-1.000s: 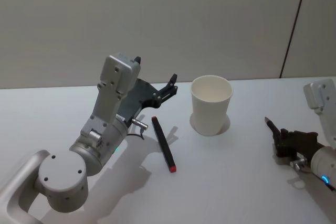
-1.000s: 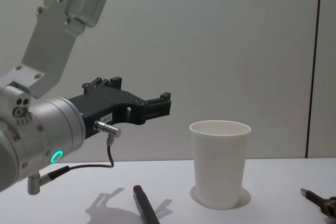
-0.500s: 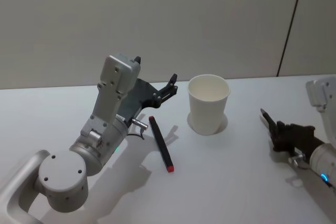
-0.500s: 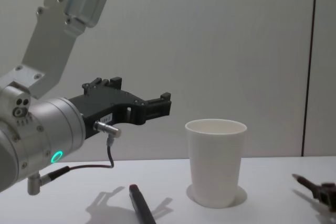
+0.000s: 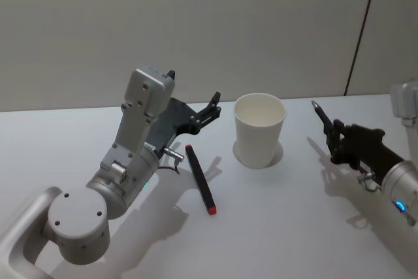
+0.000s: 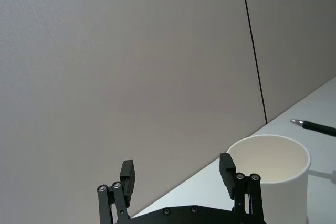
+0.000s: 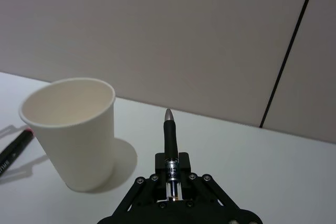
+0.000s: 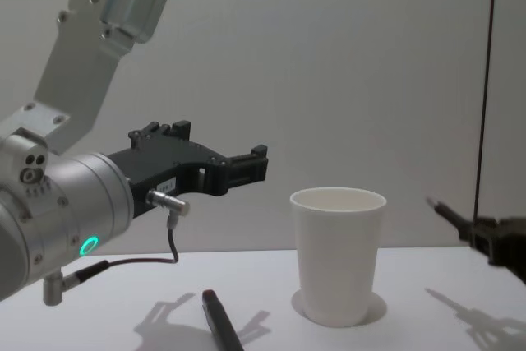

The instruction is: Place the pen into the pen holder.

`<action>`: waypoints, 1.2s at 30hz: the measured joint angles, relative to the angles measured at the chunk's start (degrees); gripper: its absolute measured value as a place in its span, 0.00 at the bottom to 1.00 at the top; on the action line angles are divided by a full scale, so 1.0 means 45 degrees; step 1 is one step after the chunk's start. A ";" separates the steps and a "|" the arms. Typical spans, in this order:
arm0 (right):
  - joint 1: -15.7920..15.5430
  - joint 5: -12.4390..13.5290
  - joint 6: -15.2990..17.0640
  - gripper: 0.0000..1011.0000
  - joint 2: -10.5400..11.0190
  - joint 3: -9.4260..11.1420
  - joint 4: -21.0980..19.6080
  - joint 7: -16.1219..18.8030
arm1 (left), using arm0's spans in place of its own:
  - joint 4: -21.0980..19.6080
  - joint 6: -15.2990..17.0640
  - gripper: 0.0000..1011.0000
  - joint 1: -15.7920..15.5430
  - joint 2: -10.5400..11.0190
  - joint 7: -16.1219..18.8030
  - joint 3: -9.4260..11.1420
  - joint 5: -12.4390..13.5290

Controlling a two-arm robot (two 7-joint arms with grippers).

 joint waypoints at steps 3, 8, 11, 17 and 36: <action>0.0077 0.0042 -0.0555 0.13 -0.0028 0.0008 0.0040 0.0196 | 0.0000 0.0000 0.99 0.0000 -0.0001 0.0000 0.0000 0.0000; 0.0245 0.0115 -0.1627 0.13 -0.0085 0.0027 0.0130 0.0504 | 0.0000 0.0000 0.99 0.0000 -0.0001 0.0000 0.0000 0.0000; 0.0370 0.0141 -0.2197 0.13 -0.0126 0.0037 0.0202 0.0679 | 0.0000 0.0000 0.99 0.0000 -0.0001 0.0000 0.0000 0.0000; 0.0702 0.0185 -0.3330 0.13 -0.0247 0.0049 0.0414 0.1004 | 0.0000 0.0000 0.99 0.0000 -0.0001 0.0000 0.0000 0.0000; 0.2673 -0.0150 -0.6557 0.13 -0.1211 -0.0238 0.2359 0.2179 | 0.0000 0.0000 0.99 0.0000 -0.0001 0.0001 0.0000 0.0000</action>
